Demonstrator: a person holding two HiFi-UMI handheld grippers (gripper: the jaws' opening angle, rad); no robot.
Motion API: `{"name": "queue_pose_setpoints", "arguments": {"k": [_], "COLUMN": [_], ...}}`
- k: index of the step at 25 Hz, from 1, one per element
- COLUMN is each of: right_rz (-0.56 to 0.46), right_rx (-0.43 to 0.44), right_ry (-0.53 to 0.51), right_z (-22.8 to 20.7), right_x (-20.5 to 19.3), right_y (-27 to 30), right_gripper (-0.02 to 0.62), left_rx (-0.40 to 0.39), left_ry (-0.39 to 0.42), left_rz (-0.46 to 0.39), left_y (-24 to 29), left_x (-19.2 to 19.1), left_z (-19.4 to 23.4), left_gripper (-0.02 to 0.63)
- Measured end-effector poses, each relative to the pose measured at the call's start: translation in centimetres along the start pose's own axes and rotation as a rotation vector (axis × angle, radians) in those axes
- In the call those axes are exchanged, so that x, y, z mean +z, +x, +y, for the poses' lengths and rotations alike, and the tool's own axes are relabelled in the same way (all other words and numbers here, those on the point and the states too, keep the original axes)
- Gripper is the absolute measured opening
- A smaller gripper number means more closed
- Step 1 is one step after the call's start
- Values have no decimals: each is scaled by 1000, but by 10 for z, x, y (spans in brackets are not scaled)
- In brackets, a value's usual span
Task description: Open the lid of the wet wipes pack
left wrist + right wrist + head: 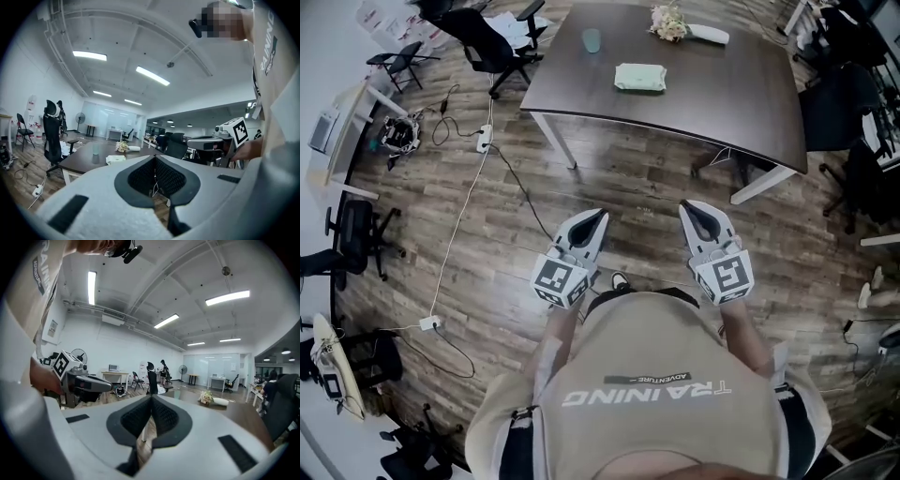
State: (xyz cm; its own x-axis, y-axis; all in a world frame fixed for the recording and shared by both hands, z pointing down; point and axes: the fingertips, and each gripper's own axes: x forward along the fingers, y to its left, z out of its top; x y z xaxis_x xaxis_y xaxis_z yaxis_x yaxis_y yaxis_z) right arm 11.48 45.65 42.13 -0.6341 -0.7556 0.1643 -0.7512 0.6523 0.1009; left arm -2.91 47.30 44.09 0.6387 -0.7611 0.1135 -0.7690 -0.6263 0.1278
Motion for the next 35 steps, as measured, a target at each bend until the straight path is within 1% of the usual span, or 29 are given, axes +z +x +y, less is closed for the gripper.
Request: {"name": "queue_pose_setpoints", "arguments": {"k": [3,6,12,16,20,24,27,30,32,35], "right_rz": [18,37,91,115,143,147,141,140,130,125], "right_rx": [-18,-34,-56,-58,-29,19,63,102,115,120], "right_ry": [2,-14,-32,-70,-57,-44,-55,-71,-62,-57], "right_z": [13,23,24,26,33,41,52,54,52,52], "right_x": [-3,-1,-5,-6,-15,-16,-14,-18,-18,-17], "right_y": [13,22,19,19,20,36,52,65,73,81], "right_gripper": [14,14,14,14,14,14,14,14,14,14], "left_rx": [-16,-27,-64,-70,-66,-26,8,29,28,23], "left_ry": [-2,-23,-87,-108,-111,-130,-151,-175,-169,-149], "left_rz": [5,8,-10,-19,-14,-13,9,30,33,30], "left_y": [-2,-8,-2,4,0,-12,-21,-19,-14,-11], "left_x": [-5,-11,-27,-31,-33,-35,-47,-57,-53,-37], "left_z": [22,40,35,38,37,45,54,59,61,60], "left_gripper": [9,9,9,9,9,9,9,9,9,9]}}
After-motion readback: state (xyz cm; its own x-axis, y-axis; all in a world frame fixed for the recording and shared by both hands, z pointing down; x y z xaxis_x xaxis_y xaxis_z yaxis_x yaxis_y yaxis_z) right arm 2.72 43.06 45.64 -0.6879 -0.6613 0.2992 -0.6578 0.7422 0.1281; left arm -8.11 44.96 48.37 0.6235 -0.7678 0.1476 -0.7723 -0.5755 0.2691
